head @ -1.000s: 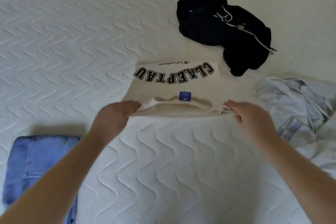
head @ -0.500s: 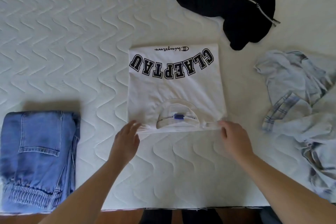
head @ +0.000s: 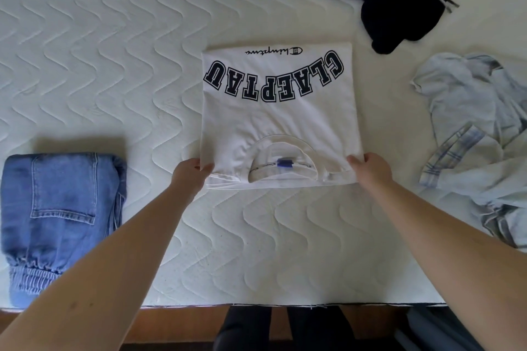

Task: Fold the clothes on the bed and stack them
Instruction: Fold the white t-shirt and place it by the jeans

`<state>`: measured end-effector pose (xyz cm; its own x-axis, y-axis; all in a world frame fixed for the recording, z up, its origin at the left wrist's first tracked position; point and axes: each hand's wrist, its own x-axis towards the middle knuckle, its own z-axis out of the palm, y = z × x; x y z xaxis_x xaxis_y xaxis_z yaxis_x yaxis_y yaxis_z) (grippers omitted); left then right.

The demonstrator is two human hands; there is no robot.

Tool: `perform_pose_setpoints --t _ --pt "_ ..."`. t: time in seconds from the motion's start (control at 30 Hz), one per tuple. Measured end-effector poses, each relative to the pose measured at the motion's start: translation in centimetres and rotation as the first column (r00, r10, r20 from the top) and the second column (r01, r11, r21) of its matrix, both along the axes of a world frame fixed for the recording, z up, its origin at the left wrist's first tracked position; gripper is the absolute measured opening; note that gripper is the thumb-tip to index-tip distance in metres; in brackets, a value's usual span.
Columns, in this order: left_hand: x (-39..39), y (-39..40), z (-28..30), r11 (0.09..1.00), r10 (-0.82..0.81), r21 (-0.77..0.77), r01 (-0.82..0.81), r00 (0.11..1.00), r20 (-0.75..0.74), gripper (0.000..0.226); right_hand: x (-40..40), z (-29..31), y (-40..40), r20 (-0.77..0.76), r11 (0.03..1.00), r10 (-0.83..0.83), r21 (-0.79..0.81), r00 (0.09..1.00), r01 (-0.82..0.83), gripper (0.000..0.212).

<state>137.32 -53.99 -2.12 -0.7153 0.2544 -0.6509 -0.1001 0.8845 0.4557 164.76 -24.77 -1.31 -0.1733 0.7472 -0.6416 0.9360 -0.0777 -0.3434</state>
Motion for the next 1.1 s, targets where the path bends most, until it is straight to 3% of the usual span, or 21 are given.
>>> perform_pose_setpoints --t 0.17,0.37,0.57,0.8,0.93,1.03,1.1 --pt "1.0 -0.3 0.6 0.999 -0.05 -0.001 0.05 0.998 -0.026 0.025 0.9 0.1 -0.1 -0.108 0.995 -0.099 -0.004 0.989 0.099 0.028" --pt "3.3 -0.7 1.2 0.995 0.026 0.093 -0.044 0.982 0.185 0.023 2.6 0.5 0.6 -0.146 0.989 -0.14 0.015 0.979 0.144 0.033" --pt "10.7 -1.2 1.9 0.982 0.049 0.141 -0.127 0.889 0.455 0.031 5.9 0.4 2.4 -0.101 0.978 -0.155 0.127 0.983 0.168 0.034" --pt "19.4 -0.2 1.6 0.984 0.043 0.107 -0.141 0.775 0.631 0.033 8.9 0.4 4.2 -0.127 0.933 -0.259 0.224 0.957 0.282 0.03" --pt "23.2 1.1 1.7 0.981 0.105 0.056 -0.186 0.752 0.651 0.029 10.5 0.7 3.5 -0.198 0.916 -0.308 0.202 0.931 0.346 0.025" --pt "24.6 2.5 2.2 0.991 0.124 -0.051 -0.12 0.748 0.652 0.031 11.6 1.1 1.3 -0.238 0.925 -0.296 0.169 0.925 0.339 0.039" --pt "23.9 3.2 2.9 0.993 0.031 -0.107 0.052 0.757 0.652 0.042 12.0 1.6 -1.1 -0.294 0.904 -0.34 0.161 0.893 0.397 0.049"
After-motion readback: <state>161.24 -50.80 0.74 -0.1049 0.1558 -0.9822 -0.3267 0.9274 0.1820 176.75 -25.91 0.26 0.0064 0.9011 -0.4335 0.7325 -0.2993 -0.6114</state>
